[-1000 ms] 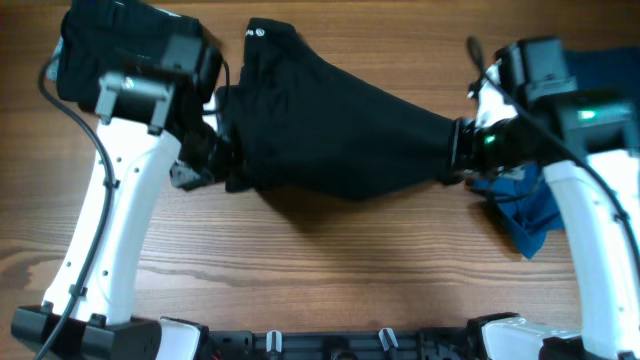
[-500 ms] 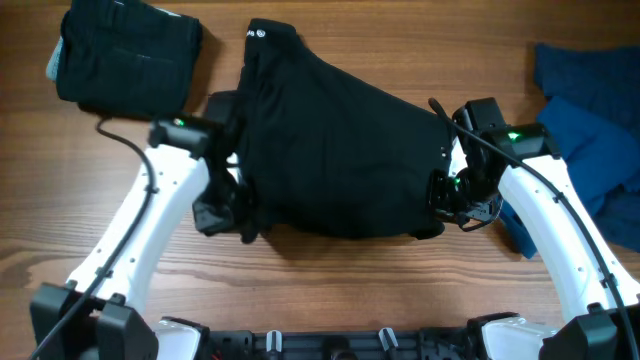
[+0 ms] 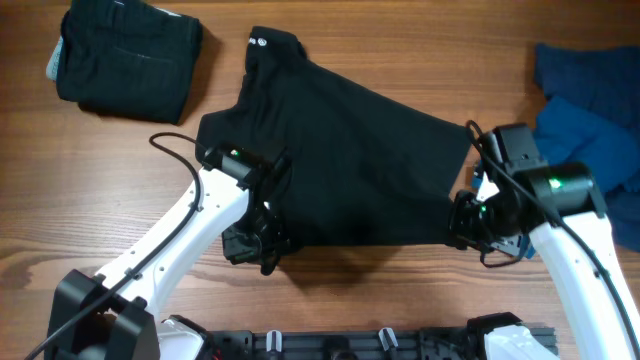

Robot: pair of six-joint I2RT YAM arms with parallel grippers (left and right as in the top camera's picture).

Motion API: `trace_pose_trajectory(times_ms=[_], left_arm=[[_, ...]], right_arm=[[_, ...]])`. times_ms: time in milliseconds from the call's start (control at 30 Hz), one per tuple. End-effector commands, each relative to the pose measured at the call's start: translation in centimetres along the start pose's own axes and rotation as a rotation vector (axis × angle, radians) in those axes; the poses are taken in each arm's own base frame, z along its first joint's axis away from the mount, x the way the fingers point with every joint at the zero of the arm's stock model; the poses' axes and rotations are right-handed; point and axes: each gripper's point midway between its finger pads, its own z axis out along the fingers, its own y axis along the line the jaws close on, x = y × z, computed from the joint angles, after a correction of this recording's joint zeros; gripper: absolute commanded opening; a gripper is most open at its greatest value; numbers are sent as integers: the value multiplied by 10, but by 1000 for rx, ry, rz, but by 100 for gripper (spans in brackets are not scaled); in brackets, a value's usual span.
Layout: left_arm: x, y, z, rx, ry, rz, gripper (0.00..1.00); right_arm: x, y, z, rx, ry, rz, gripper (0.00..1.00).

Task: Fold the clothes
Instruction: 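Pull the garment back toward the table center and lay it down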

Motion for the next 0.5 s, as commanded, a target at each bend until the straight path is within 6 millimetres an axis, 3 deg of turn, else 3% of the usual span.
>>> trace_pose_trajectory(times_ms=[0,133,200,267,300,367,467], left_arm=[[2,6,-4,-6,-15,-26,4],[3,13,-6,-30,-35,-26,4],[3,14,-8,-28,-47,-23,4],[3,14,-10,-23,-60,-17,4],[3,15,-12,-24,-70,-15,4],[4,16,-16,-18,-87,-12,4],[11,18,-29,6,-116,-4,4]], right_arm=[[2,-14,-13,32,-92,38,9],[3,-25,-20,63,-139,71,15],[3,-24,-20,60,-143,70,27],[3,-24,-19,63,-137,65,77],[3,-24,-19,63,-132,59,91],[3,-24,-18,67,-125,60,99],[3,-20,-17,50,-122,61,100]])
